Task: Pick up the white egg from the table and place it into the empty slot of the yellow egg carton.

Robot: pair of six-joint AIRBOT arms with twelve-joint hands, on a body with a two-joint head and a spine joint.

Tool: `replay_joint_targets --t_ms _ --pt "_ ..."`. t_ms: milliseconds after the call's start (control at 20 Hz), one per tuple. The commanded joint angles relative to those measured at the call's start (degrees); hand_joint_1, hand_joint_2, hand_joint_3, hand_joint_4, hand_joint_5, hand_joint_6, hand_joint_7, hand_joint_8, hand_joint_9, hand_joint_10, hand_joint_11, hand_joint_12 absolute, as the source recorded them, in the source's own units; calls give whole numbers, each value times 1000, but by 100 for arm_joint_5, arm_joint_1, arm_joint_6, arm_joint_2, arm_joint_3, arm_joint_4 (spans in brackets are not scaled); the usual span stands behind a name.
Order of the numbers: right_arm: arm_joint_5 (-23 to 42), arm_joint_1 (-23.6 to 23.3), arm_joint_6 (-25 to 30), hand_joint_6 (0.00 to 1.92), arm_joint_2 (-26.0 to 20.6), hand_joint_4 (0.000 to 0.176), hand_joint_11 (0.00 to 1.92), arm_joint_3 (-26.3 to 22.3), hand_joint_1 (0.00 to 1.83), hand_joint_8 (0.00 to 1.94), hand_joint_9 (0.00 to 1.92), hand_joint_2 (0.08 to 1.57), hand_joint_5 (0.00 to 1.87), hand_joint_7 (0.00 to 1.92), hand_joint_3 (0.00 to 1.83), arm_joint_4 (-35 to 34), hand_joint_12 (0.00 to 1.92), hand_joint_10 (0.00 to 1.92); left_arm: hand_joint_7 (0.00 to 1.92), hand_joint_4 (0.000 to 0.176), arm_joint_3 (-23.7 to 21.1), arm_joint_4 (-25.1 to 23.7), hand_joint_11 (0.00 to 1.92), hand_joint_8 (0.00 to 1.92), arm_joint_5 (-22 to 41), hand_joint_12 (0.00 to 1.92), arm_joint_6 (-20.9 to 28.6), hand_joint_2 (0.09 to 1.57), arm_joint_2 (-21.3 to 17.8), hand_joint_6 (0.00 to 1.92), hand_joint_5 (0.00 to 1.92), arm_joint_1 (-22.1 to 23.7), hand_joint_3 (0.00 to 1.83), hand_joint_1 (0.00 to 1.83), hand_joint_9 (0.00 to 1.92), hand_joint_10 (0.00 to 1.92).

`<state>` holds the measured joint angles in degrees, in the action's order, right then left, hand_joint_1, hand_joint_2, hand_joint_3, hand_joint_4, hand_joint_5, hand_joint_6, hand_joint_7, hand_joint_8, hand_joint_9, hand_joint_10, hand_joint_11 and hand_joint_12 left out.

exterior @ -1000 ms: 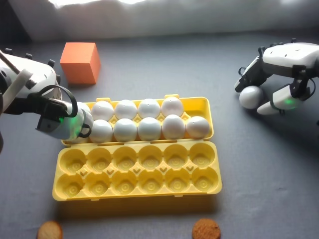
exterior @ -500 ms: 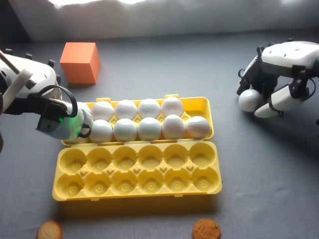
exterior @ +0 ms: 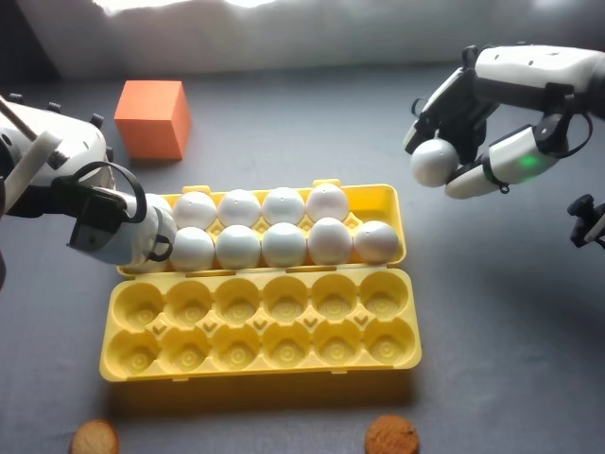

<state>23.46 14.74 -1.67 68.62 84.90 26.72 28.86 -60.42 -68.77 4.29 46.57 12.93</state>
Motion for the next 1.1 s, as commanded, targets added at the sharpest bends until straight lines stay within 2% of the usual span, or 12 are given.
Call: replay_joint_targets --t_ms 0,200,400,450,550,700,750,800,850,900,950,1050 --pt "642 -109 83 860 -71 3 660 12 1239 893 1017 1079 1034 1091 0 -167 1259 697 578 0 -12 -489 156 3 -42 1216 -22 1323 -55 1 474 43 0 0 563 4" --pt "636 -194 404 820 98 0 650 11 1245 880 1017 1072 1046 1110 0 -168 1257 696 575 0 -12 -488 158 2 -42 1242 -22 1329 -54 4 460 43 1 0 565 6" --pt "595 -177 432 786 307 0 671 16 1248 865 1035 1066 1067 1118 0 -210 1258 707 601 0 -12 -488 190 9 -42 1223 -22 1325 -53 9 482 43 0 0 590 12" --pt "595 -152 432 834 378 5 651 14 1240 889 1016 1075 1048 1093 1 -255 1269 715 599 0 -12 -488 185 6 -60 1225 -22 1326 -50 5 479 43 0 0 590 10" --pt "595 -132 428 835 424 0 632 15 1240 897 1013 1077 1042 1092 1 -344 1268 719 594 0 -11 -488 181 3 -61 1227 -22 1326 -49 1 469 43 0 0 585 8" --pt "608 -102 294 839 465 5 644 20 1241 860 1007 1073 1046 1107 0 -537 1266 724 620 0 -11 -488 202 11 -68 1235 -22 1328 -47 10 496 43 0 0 607 14" --pt "610 -70 279 940 490 11 595 39 1229 898 977 1093 989 1072 2 -580 1301 711 626 0 -11 -488 199 11 -68 1236 -22 1334 -46 7 492 43 3 0 607 13" --pt "618 -52 263 940 514 11 595 54 1229 898 977 1093 989 1072 2 -580 1301 711 626 0 -11 -488 199 11 -69 1236 -22 1334 -46 7 492 43 3 0 607 13" --pt "622 -28 248 1072 545 5 500 69 1213 980 920 1129 896 1017 0 -596 1298 593 643 0 -11 -488 207 15 -69 1241 -22 1335 -46 11 508 43 2 0 622 17" --pt "623 -8 240 1072 569 5 500 80 1213 980 920 1129 896 1017 0 -607 1298 593 643 0 -11 -488 207 15 -69 1241 -22 1335 -46 11 508 43 2 0 622 17" --pt "636 9 218 1140 589 0 510 85 1213 946 950 1131 859 1029 3 -611 1237 438 634 0 -11 -488 186 3 -69 1263 -22 1335 -46 4 502 43 1 0 609 7" --pt "725 56 85 1131 616 0 509 87 1217 896 973 1122 874 1050 4 -611 1215 364 634 0 -11 -488 185 2 -69 1257 -22 1335 -46 1 498 43 1 0 614 8"
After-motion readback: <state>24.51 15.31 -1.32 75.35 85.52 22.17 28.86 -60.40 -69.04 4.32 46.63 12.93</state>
